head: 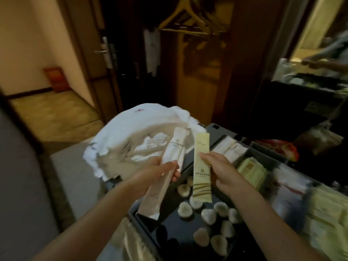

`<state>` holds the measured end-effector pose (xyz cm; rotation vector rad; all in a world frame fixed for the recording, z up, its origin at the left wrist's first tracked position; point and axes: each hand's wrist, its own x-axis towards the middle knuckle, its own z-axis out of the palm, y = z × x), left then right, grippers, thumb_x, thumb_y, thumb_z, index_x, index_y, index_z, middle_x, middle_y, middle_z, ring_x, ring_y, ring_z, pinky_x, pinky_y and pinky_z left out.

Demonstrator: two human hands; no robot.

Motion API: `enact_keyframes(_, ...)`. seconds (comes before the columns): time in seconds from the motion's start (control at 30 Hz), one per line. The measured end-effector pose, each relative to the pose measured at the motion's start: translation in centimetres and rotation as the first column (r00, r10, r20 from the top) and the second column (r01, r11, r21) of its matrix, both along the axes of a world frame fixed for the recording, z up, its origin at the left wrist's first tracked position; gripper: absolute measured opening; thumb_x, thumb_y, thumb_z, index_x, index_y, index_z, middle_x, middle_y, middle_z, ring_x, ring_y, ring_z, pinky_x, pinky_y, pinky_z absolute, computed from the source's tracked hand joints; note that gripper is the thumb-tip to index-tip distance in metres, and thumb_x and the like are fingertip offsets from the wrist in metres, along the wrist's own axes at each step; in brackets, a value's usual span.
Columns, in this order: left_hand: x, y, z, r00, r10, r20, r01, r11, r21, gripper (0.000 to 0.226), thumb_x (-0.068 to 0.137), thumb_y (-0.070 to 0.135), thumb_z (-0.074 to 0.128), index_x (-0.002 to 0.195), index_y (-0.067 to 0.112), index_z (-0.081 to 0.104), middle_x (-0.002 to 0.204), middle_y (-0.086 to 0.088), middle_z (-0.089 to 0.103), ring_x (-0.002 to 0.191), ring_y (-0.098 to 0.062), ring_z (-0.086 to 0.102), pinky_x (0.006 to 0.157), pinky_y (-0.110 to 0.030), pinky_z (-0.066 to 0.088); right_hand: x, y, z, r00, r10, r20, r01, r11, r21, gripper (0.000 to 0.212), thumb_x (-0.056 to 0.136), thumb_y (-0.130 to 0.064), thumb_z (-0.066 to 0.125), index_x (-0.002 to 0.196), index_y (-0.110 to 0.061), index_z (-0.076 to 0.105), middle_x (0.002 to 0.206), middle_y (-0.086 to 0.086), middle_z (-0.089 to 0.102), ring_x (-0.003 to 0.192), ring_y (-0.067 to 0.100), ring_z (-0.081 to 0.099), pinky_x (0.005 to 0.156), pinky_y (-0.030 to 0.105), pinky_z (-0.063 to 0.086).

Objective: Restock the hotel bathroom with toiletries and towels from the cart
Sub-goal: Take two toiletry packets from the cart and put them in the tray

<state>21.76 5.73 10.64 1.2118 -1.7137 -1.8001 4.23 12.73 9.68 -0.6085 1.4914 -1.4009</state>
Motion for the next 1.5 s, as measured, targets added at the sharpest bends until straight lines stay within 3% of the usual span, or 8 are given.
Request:
enact_keyframes(0.13,5.7,1.8,-0.4,0.980,0.191,0.056,-0.187,0.979,-0.078,0.016,0.090,0.027,0.058,0.088,0.012,0.065,0.069,-0.001,0.073,0.066,-0.016,0.066,0.082,-0.039,0.051,5.3,-1.0,0.6,0.976,0.214,-0.037,-0.211,0.975,0.070,0.012,0.095,-0.019,0.051,0.101,-0.013,0.060,0.082,0.007,0.061,0.073,0.019,0.059,0.058,0.030,0.046)
enact_keyframes(0.27,12.3,4.4,-0.4,0.940,0.336,0.059,-0.333,0.941,-0.058,0.019,0.091,0.026,0.057,0.093,0.008,0.064,0.069,-0.002,0.071,0.062,-0.014,0.066,0.063,-0.029,0.052,11.8,-1.9,1.5,0.911,0.410,-0.046,-0.404,0.909,0.102,0.007,0.095,-0.017,0.052,0.093,-0.018,0.059,0.085,0.007,0.061,0.077,0.022,0.059,0.061,0.034,0.049)
enact_keyframes(0.4,20.2,7.5,-0.3,0.860,0.501,0.099,-0.488,0.863,-0.131,0.023,0.092,0.031,0.054,0.092,0.012,0.066,0.074,0.001,0.070,0.066,-0.012,0.065,0.068,-0.029,0.053,19.3,-2.2,2.4,0.776,0.618,-0.124,-0.608,0.786,0.113,0.009,0.094,-0.017,0.052,0.092,-0.014,0.060,0.086,0.010,0.063,0.074,0.024,0.062,0.061,0.034,0.052)
enact_keyframes(0.57,30.2,13.3,-0.6,0.677,0.726,0.121,-0.702,0.687,-0.190,0.012,0.093,0.036,0.050,0.092,0.028,0.059,0.082,0.003,0.062,0.075,-0.011,0.060,0.067,-0.023,0.044,30.5,-1.6,2.1,0.585,0.798,-0.144,-0.779,0.603,0.172,0.008,0.092,-0.021,0.055,0.090,-0.017,0.061,0.085,0.008,0.066,0.080,0.025,0.063,0.077,0.042,0.052)
enact_keyframes(0.73,42.2,19.3,-2.0,0.464,0.875,0.140,-0.863,0.482,-0.153,0.021,0.091,0.035,0.053,0.082,0.020,0.065,0.075,0.001,0.063,0.069,-0.013,0.059,0.065,-0.026,0.045,44.1,0.3,0.5,0.355,0.918,-0.175,-0.897,0.388,0.214,0.011,0.096,-0.020,0.050,0.091,-0.019,0.059,0.082,0.003,0.062,0.077,0.018,0.061,0.069,0.033,0.049)
enact_keyframes(0.9,53.0,24.0,-3.1,0.295,0.948,0.117,-0.942,0.309,-0.130,0.019,0.090,0.029,0.057,0.078,0.017,0.067,0.071,0.002,0.062,0.065,-0.014,0.056,0.061,-0.024,0.042,56.5,2.8,-1.0,0.108,0.967,-0.232,-0.968,0.156,0.199,0.014,0.095,-0.022,0.050,0.103,-0.020,0.061,0.091,0.001,0.066,0.087,0.018,0.064,0.070,0.032,0.050)
enact_keyframes(1.07,61.4,27.3,-3.9,0.211,0.962,0.171,-0.965,0.233,-0.121,0.020,0.092,0.031,0.053,0.086,0.017,0.066,0.084,0.001,0.062,0.071,-0.012,0.056,0.060,-0.022,0.044,67.0,5.1,-2.6,0.032,0.983,-0.180,-0.978,0.068,0.197,0.009,0.094,-0.021,0.051,0.093,-0.025,0.059,0.097,0.005,0.065,0.094,0.024,0.062,0.082,0.043,0.053)
enact_keyframes(1.5,77.2,36.6,-4.9,-0.185,0.968,0.170,-0.982,-0.174,-0.077,0.021,0.092,0.037,0.052,0.092,0.021,0.064,0.091,0.001,0.058,0.078,-0.014,0.053,0.062,-0.023,0.041,89.9,9.0,-4.5,-0.287,0.957,-0.051,-0.945,-0.274,0.179,0.017,0.098,-0.016,0.044,0.108,-0.011,0.056,0.098,0.010,0.060,0.091,0.025,0.058,0.071,0.035,0.050)
